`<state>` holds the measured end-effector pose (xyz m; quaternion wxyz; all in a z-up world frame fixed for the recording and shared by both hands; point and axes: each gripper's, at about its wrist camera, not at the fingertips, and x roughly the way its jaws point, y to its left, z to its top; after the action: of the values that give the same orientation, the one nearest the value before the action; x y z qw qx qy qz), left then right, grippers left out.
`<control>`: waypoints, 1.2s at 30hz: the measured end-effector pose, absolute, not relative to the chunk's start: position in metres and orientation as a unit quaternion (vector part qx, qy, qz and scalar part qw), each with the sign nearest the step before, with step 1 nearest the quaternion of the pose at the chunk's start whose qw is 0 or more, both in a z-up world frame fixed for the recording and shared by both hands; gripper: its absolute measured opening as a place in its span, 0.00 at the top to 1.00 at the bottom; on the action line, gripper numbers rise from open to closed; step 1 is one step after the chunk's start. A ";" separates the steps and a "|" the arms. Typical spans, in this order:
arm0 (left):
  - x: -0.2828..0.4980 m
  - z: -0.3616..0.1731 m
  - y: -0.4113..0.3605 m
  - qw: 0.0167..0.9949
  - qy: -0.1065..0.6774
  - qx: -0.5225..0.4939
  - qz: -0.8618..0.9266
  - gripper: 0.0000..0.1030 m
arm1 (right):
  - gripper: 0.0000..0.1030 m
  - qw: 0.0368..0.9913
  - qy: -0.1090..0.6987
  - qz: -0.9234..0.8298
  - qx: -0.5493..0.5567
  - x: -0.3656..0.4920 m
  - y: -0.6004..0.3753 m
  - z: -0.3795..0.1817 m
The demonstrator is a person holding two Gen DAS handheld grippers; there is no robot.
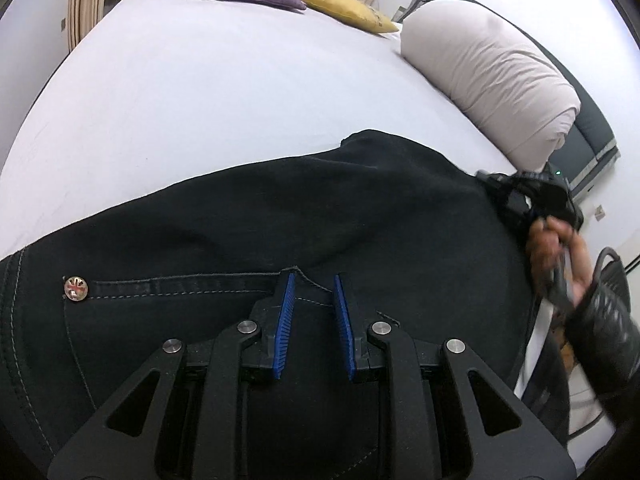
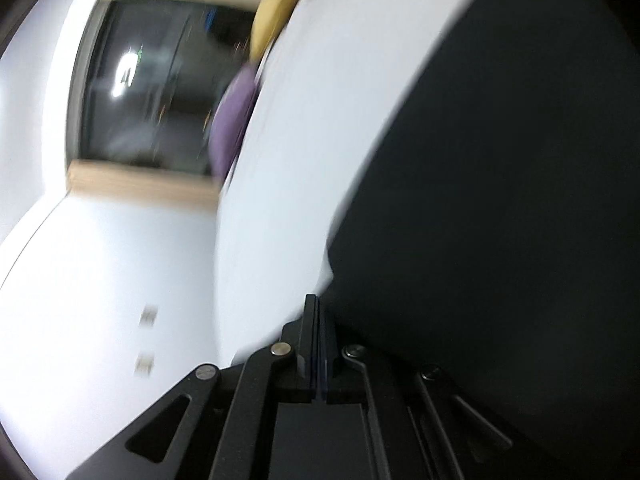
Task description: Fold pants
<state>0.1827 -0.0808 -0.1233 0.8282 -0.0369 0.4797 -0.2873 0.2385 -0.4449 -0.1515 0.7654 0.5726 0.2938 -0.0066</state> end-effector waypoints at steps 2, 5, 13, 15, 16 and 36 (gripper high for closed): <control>0.181 -0.124 -0.081 0.829 0.477 -0.036 -0.288 0.80 | 1.00 0.764 0.270 -0.078 0.581 0.221 -0.487 -0.147; 0.181 -0.127 -0.078 0.830 0.477 -0.037 -0.287 0.80 | 1.00 0.767 0.255 -0.174 0.563 0.191 -0.524 -0.125; 0.164 -0.098 -0.135 0.838 0.458 -0.023 -0.296 0.80 | 0.93 0.784 0.321 0.106 0.521 0.175 -0.348 -0.082; 0.161 -0.099 -0.157 0.829 0.461 -0.020 -0.314 0.80 | 0.93 0.762 0.364 0.162 0.510 0.181 -0.286 -0.097; 0.161 -0.102 -0.163 0.827 0.464 -0.019 -0.317 0.80 | 0.93 0.754 0.379 0.174 0.507 0.182 -0.267 -0.106; 0.160 -0.126 -0.087 0.859 0.444 -0.063 -0.246 0.80 | 1.00 0.794 0.273 -0.197 0.506 0.115 -0.565 -0.110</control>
<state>0.1603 -0.0868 -0.1264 0.8592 -0.0626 0.4441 -0.2465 0.1154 -0.5651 -0.1099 0.7939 0.5063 0.2730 -0.1970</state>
